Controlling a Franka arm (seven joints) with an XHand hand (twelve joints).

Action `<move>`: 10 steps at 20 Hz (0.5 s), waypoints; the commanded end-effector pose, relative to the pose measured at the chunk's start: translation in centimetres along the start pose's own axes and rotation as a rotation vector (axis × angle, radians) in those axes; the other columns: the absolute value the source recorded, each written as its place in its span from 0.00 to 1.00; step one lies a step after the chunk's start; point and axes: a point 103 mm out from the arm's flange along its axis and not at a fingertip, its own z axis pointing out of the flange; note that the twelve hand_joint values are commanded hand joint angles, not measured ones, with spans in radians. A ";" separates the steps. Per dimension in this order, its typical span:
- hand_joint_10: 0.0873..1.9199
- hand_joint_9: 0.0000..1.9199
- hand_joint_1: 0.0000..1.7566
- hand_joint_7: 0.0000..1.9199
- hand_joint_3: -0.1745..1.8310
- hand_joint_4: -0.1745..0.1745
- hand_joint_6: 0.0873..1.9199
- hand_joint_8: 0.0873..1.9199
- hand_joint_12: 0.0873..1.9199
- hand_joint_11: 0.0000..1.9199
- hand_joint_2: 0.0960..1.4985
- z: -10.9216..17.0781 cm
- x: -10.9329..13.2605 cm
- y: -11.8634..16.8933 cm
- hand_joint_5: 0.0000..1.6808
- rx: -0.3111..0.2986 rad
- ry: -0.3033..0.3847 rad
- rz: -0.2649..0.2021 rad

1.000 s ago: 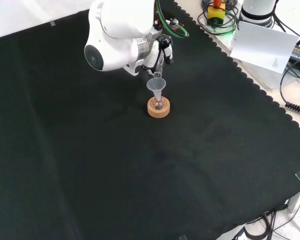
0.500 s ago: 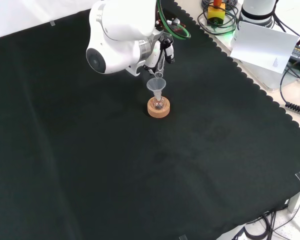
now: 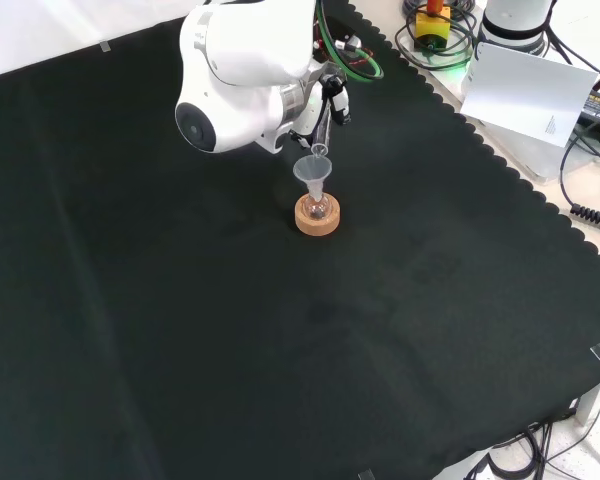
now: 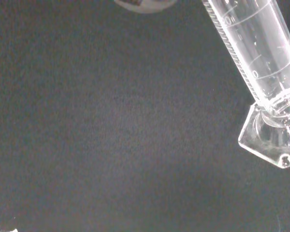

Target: Pour the water from the graduated cylinder into the round-bottom flask.

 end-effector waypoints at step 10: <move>0.00 0.78 0.71 0.49 0.09 0.00 0.55 0.55 0.37 0.63 0.75 -0.3 0.3 -0.3 0.54 0.046 -0.029 0.046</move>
